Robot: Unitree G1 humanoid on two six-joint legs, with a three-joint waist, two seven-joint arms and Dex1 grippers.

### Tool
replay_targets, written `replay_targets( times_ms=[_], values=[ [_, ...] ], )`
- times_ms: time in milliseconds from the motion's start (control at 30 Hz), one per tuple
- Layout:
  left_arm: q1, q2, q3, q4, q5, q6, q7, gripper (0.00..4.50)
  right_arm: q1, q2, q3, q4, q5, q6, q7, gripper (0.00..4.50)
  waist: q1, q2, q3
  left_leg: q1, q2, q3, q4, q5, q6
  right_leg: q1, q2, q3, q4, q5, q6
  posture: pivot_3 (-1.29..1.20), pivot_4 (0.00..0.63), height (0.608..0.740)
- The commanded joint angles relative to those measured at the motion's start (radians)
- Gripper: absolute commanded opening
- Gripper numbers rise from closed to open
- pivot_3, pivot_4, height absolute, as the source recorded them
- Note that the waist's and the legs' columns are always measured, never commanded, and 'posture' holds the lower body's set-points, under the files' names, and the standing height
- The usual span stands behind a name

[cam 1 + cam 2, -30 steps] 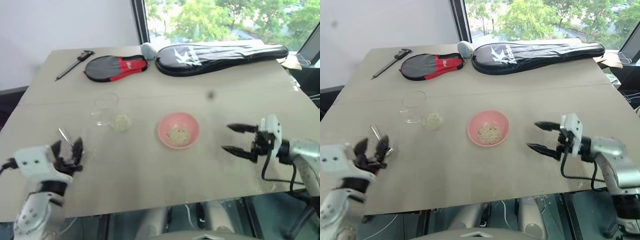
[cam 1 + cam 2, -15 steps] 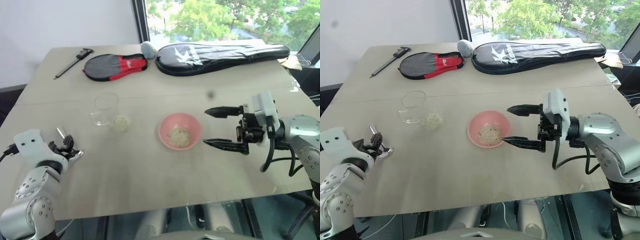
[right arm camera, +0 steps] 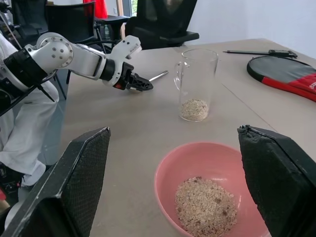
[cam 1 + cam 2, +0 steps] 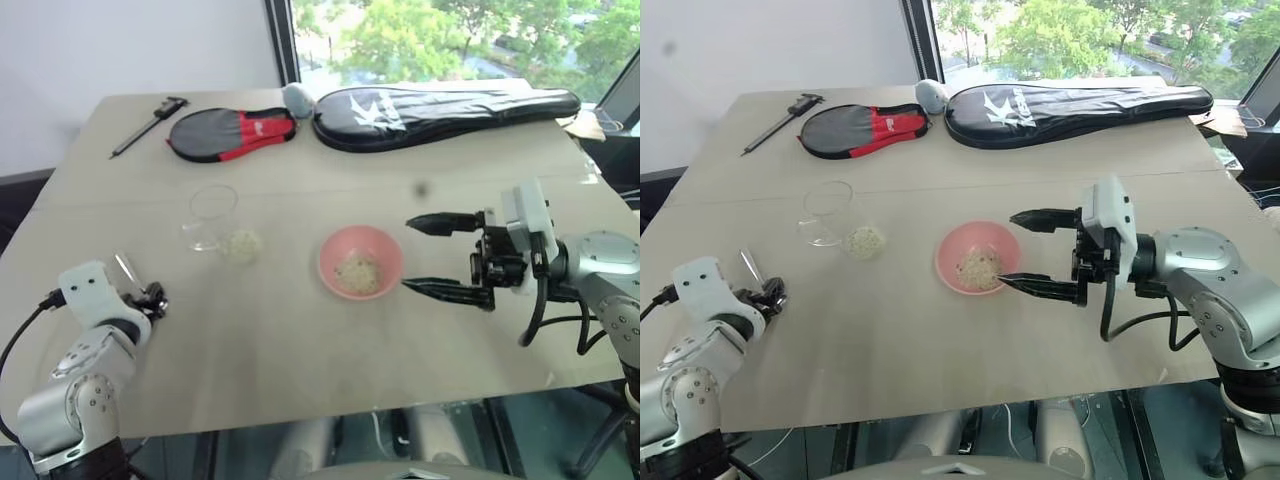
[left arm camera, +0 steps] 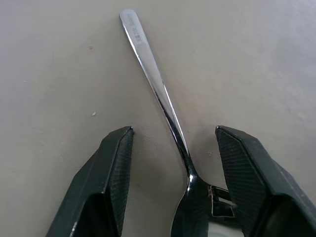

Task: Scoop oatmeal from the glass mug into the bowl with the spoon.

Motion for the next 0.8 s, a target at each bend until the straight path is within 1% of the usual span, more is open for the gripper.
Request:
replay_targets(
  times_ms=[33, 67, 133, 167, 300, 500, 600, 667, 700, 800],
  values=[
    [0.011, -0.01, 0.004, 0.043, 0.024, 0.042, 0.009, 1.53, -0.019, -0.007, -0.019, -0.035, 0.021, -0.002, -0.006, 4.16, 0.0, 0.001, -0.001, 0.0, 0.0, 0.0, 0.0, 0.0, 0.0, 0.0, 0.0, 0.0, 0.0, 0.0, 0.0, 0.0, 0.15, 0.74],
    [0.007, -0.018, 0.014, 0.046, 0.022, 0.05, 0.011, 1.18, -0.021, -0.008, -0.019, -0.035, 0.021, -0.002, -0.007, 4.16, 0.0, 0.002, -0.001, 0.0, 0.0, 0.0, 0.0, 0.0, 0.0, 0.0, 0.0, 0.0, 0.0, 0.0, 0.0, 0.0, 0.15, 0.74],
    [-0.001, -0.034, 0.039, 0.053, 0.015, 0.075, 0.019, 0.25, -0.023, -0.009, -0.019, -0.033, 0.023, -0.001, -0.008, 4.16, 0.0, 0.003, -0.002, 0.0, 0.0, 0.0, 0.0, 0.0, 0.0, 0.0, 0.0, 0.0, 0.001, 0.0, 0.0, 0.0, 0.15, 0.74],
    [-0.001, -0.038, 0.046, 0.054, 0.016, 0.084, 0.021, 0.05, -0.022, -0.009, -0.019, -0.033, 0.024, -0.001, -0.008, 4.16, 0.0, 0.004, -0.003, 0.0, 0.0, 0.0, 0.0, 0.0, 0.0, 0.0, 0.0, 0.0, 0.001, 0.0, 0.0, 0.0, 0.15, 0.74],
    [0.02, -0.039, 0.039, 0.047, 0.052, 0.074, 0.018, 0.05, -0.029, 0.0, -0.02, -0.032, 0.041, 0.008, -0.019, 4.16, -0.001, 0.009, -0.005, 0.001, 0.0, 0.0, 0.0, 0.0, -0.001, 0.0, 0.0, 0.001, 0.001, 0.0, 0.0, 0.0, 0.15, 0.74],
    [0.033, -0.067, 0.032, 0.004, 0.103, -0.105, -0.003, 0.05, -0.038, -0.002, -0.014, -0.022, 0.036, 0.003, -0.018, 4.16, -0.002, 0.011, -0.006, 0.001, 0.0, 0.001, -0.001, 0.0, -0.001, 0.0, 0.0, 0.002, 0.001, 0.0, 0.0, 0.0, 0.15, 0.74],
    [0.009, -0.104, 0.082, -0.035, 0.06, -0.212, -0.027, 0.05, -0.049, 0.012, -0.017, -0.01, 0.047, 0.006, -0.029, 4.16, -0.001, 0.009, -0.006, 0.001, 0.0, 0.001, -0.001, -0.001, -0.002, 0.0, 0.0, 0.001, 0.001, 0.0, 0.0, 0.0, 0.15, 0.74],
    [0.005, -0.092, 0.1, -0.066, 0.07, -0.326, -0.066, 0.05, -0.061, 0.031, -0.03, 0.002, 0.075, 0.02, -0.049, 4.16, 0.0, 0.001, -0.003, -0.001, 0.0, 0.0, -0.001, 0.0, -0.002, -0.001, 0.0, 0.001, 0.001, 0.0, 0.0, 0.0, 0.15, 0.74],
    [-0.012, -0.091, 0.119, -0.09, 0.04, -0.372, -0.09, 0.05, -0.068, 0.043, -0.039, 0.01, 0.091, 0.028, -0.064, 4.16, 0.0, 0.0, -0.003, -0.003, 0.001, -0.001, -0.001, 0.0, -0.002, -0.003, 0.0, 0.001, 0.001, 0.0, 0.0, 0.0, 0.15, 0.74],
    [-0.055, -0.062, 0.085, -0.208, -0.033, -0.455, -0.202, 0.05, -0.091, 0.081, -0.061, 0.04, 0.14, 0.053, -0.117, 4.16, 0.0, -0.002, -0.003, -0.004, 0.001, -0.001, 0.0, 0.0, -0.003, -0.003, 0.0, 0.001, 0.001, 0.0, 0.0, 0.0, 0.15, 0.74]
  ],
)
